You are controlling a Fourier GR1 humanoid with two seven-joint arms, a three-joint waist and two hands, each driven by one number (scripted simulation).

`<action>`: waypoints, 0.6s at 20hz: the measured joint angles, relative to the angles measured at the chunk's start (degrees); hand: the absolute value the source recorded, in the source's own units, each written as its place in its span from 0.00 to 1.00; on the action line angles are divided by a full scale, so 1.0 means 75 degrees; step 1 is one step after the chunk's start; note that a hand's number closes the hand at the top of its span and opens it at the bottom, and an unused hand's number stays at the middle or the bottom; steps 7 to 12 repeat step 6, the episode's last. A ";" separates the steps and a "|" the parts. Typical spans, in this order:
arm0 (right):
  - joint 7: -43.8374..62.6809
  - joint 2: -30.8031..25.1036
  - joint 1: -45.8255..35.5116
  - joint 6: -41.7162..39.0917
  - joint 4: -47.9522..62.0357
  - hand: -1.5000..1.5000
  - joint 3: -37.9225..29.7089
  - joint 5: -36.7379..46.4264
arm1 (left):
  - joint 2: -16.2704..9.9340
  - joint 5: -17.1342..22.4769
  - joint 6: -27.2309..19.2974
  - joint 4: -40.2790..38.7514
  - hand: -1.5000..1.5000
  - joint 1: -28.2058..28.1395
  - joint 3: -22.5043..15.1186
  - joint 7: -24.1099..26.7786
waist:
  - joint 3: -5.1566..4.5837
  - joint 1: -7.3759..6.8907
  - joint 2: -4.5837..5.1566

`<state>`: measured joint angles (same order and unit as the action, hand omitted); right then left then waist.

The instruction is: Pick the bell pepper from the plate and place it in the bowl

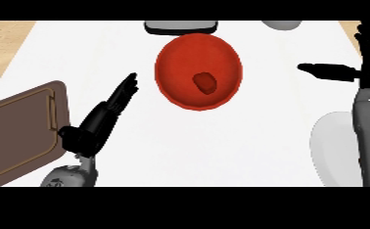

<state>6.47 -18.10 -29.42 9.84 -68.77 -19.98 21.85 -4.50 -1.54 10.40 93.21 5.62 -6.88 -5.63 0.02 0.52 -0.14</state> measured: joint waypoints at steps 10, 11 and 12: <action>-0.1301 -0.0964 0.0842 -0.1191 0.0552 0.00 -0.0953 -0.1191 | 0.0025 0.0006 0.0061 -0.0122 0.50 0.0052 0.0049 0.0097 | 0.0003 -0.0034 0.0019; -0.1301 -0.0964 0.0842 -0.1191 0.0552 0.00 -0.0953 -0.1191 | 0.0025 0.0006 0.0061 -0.0122 0.50 0.0052 0.0049 0.0097 | 0.0003 -0.0034 0.0019; -0.1301 -0.0964 0.0842 -0.1191 0.0552 0.00 -0.0953 -0.1191 | 0.0025 0.0006 0.0061 -0.0122 0.50 0.0052 0.0049 0.0097 | 0.0003 -0.0034 0.0019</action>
